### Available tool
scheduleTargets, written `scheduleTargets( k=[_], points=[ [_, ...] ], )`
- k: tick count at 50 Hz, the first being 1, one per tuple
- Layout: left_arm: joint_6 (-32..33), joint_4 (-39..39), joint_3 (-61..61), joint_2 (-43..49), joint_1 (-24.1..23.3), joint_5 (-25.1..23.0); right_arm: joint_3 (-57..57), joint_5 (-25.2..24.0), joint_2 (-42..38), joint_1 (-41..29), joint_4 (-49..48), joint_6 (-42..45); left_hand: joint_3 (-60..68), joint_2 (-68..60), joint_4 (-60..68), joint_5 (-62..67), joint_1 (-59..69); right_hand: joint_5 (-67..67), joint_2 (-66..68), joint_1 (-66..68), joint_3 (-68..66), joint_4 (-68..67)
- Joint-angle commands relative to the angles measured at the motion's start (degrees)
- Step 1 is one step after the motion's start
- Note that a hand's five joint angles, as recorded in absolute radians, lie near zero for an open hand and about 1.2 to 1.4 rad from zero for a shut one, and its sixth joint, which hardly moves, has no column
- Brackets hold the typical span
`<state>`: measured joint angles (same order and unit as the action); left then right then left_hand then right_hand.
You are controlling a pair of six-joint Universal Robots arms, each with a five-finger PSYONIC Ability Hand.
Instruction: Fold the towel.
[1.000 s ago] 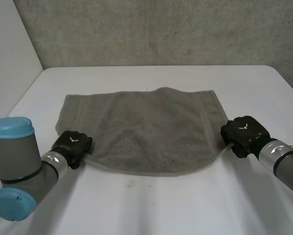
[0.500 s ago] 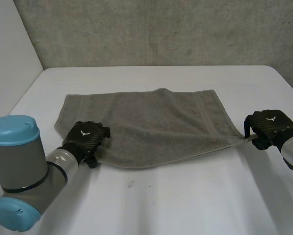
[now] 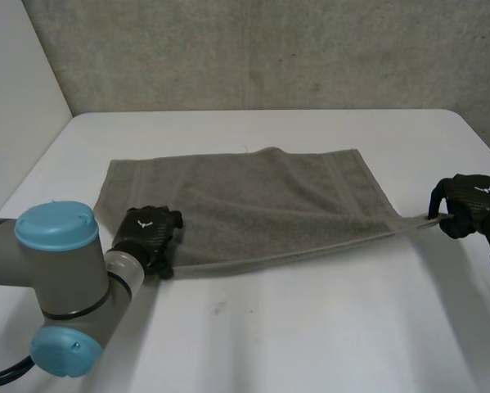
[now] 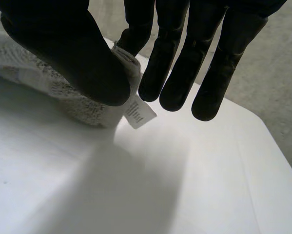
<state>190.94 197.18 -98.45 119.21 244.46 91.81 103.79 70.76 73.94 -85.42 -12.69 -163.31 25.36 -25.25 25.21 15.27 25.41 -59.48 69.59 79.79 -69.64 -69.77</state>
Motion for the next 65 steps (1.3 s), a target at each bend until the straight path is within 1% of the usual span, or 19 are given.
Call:
scheduleTargets(
  k=[1, 5, 8, 10, 11, 12, 19, 27, 29, 30, 31, 32, 34, 35, 37, 42, 51, 57, 65],
  points=[
    [1.3, 0.2, -0.3, -0.6, -0.7, 2.0, -0.1, 2.0, 0.1, 0.0, -2.0, -1.7, 4.9, -5.0, 5.0, 5.0, 4.8, -10.5, 10.4, 0.2, -10.4, -10.2],
    [2.9, 0.5, 0.4, -1.3, -0.7, 3.4, -0.2, 2.2, 0.0, 0.0, -3.5, -2.0, 7.6, -7.7, 7.7, 7.7, 7.5, -10.5, 10.4, 0.2, -10.4, -10.2],
    [5.5, 1.3, 2.0, -2.0, -0.7, 4.3, -0.3, 2.6, 0.1, 0.0, -4.4, -2.5, 15.5, -15.6, 15.6, 15.6, 15.4, -10.5, 10.4, 0.2, -10.4, -10.2],
    [8.1, 3.6, 4.6, -1.7, -0.6, 4.5, -0.4, 2.9, 0.0, -0.1, -4.4, -2.5, 29.9, -30.0, 30.0, 29.9, 29.8, -10.5, 10.4, 0.2, -10.4, -10.2],
    [8.1, 3.6, 4.6, -1.7, -0.6, 4.5, -0.4, 3.0, 0.1, -0.2, -4.3, -2.5, 29.9, -30.0, 30.1, 30.0, 29.9, -10.5, 10.4, 0.2, -10.4, -10.2],
    [9.6, 5.0, 6.4, -1.3, -0.5, 4.3, -0.4, 3.0, 0.1, -0.2, -4.3, -2.5, 37.1, -37.2, 37.3, 37.2, 37.0, -10.5, 10.4, 0.2, -10.4, -10.2],
    [14.1, 7.2, 15.2, 4.3, -0.4, 3.9, 0.1, 3.0, 0.0, -0.6, -4.4, -2.4, 39.2, -39.3, 39.3, 39.3, 39.1, -10.5, 10.4, 0.2, -10.4, -10.2],
    [14.1, 6.9, 22.8, 9.6, -0.7, 4.3, 0.5, 3.1, -0.3, -0.6, -4.1, -2.0, 35.2, -35.3, 35.3, 35.2, 35.1, -10.5, 10.4, 0.2, -10.4, -10.2],
    [13.7, 6.4, 22.6, 9.3, -0.7, 4.3, 0.5, 3.0, -0.3, -0.6, -4.0, -1.9, 25.6, -25.7, 25.8, 25.7, 25.6, -10.5, 10.4, 0.2, -10.4, -10.2],
    [13.7, 6.4, 22.6, 9.3, -0.7, 4.3, 0.5, 3.0, -0.3, -0.6, -4.0, -1.9, 25.6, -25.7, 25.7, 25.7, 25.5, -10.5, 10.4, 0.2, -10.4, -10.2],
    [13.2, 5.8, 22.3, 8.8, -1.0, 4.4, 0.5, 3.0, -0.3, -0.6, -4.0, -1.9, 16.2, -16.3, 16.4, 16.3, 16.2, -10.5, 10.4, 0.2, -10.4, -10.2],
    [13.2, 5.8, 22.3, 8.8, -1.0, 4.4, 0.5, 3.0, -0.4, -0.6, -3.9, -1.9, 16.1, -16.3, 16.3, 16.2, 16.1, -10.5, 10.4, 0.2, -10.4, -10.2],
    [11.3, 2.8, 20.1, 6.0, -1.6, 4.4, 0.5, 2.9, -0.4, -0.6, -3.9, -1.9, -0.6, 0.5, -0.5, -0.5, -0.7, -10.5, 10.4, 0.2, -10.4, -10.2],
    [11.3, 2.8, 20.1, 6.0, -1.6, 4.4, 0.5, 2.9, -0.5, -0.6, -3.9, -1.8, -0.7, 0.6, -0.5, -0.6, -0.7, -10.5, 10.4, 0.2, -10.4, -10.2],
    [8.4, -0.6, 17.4, 2.8, -1.8, 4.3, 0.5, 2.8, -0.6, -0.6, -3.9, -1.8, -10.4, 10.3, -10.2, -10.3, -10.4, -10.5, 10.4, 0.2, -10.4, -10.2],
    [2.9, -3.9, 13.3, -0.2, -2.8, 4.4, 0.5, 2.8, -0.6, -0.6, -3.9, -1.8, -10.3, 10.2, -10.1, -10.2, -10.3, -10.5, 10.4, 0.2, -10.4, -10.2],
    [-5.0, -4.1, 11.0, 0.2, -5.7, 5.0, 0.5, 2.6, -0.8, -0.6, -3.9, -1.7, -10.1, 10.0, -9.9, -10.0, -10.2, -10.5, 10.4, 0.2, -10.4, -10.2],
    [-5.2, -3.9, 11.8, 2.8, -6.8, 5.3, 0.7, 2.4, -0.8, -0.6, -3.9, -1.7, -9.8, 9.7, -9.6, -9.7, -9.8, -10.5, 10.4, 0.2, -10.4, -10.2],
    [-5.0, -2.2, 13.9, 7.6, -7.2, 9.8, 0.9, 2.2, -0.8, -0.5, -3.9, -1.7, -9.4, 9.3, -9.3, -9.3, -9.5, -10.5, 10.4, 0.2, -10.4, -10.2]
  ],
)
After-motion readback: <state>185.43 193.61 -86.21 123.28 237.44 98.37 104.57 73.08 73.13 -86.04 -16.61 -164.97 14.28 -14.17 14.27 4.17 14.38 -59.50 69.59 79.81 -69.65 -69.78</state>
